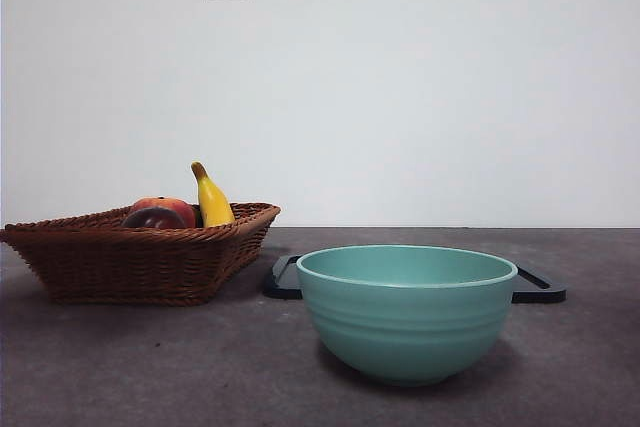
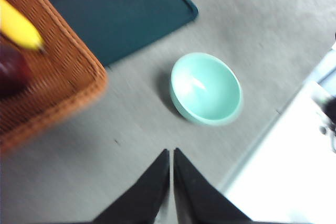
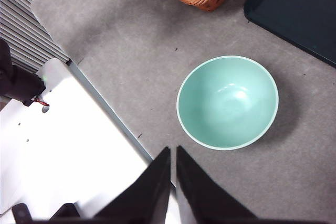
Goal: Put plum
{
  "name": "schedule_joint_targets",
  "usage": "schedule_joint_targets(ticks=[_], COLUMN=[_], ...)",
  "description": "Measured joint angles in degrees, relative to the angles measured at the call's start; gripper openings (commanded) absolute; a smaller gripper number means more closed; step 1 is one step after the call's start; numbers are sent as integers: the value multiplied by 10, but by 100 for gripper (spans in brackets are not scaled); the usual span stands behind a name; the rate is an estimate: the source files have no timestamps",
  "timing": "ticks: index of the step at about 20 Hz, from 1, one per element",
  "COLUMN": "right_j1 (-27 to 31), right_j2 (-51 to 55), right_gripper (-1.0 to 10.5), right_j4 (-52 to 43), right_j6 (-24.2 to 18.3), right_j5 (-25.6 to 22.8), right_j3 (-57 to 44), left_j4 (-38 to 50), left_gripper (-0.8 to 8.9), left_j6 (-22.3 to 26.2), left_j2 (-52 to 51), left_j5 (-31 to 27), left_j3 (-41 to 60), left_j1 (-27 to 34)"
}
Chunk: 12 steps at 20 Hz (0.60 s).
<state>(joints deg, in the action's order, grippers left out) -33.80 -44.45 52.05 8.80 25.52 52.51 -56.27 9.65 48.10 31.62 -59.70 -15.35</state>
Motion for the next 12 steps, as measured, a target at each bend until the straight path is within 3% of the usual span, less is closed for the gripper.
schedule_joint_targets(ticks=[2, 9, 12], right_j1=[0, 0, 0], right_j2=[0, 0, 0], right_gripper=[8, 8, 8], right_j4=[0, -1, -5], right_j6=[0, 0, 0], right_j5=[0, 0, 0], right_j3=[0, 0, 0], left_j4=[49, 399, 466], left_gripper=[9, 9, 9], left_j6=[4, 13, 14], left_j2=[-31, -208, -260], left_j5=[-20, -137, -174], left_j3=[0, 102, 166], left_j1=[16, 120, 139])
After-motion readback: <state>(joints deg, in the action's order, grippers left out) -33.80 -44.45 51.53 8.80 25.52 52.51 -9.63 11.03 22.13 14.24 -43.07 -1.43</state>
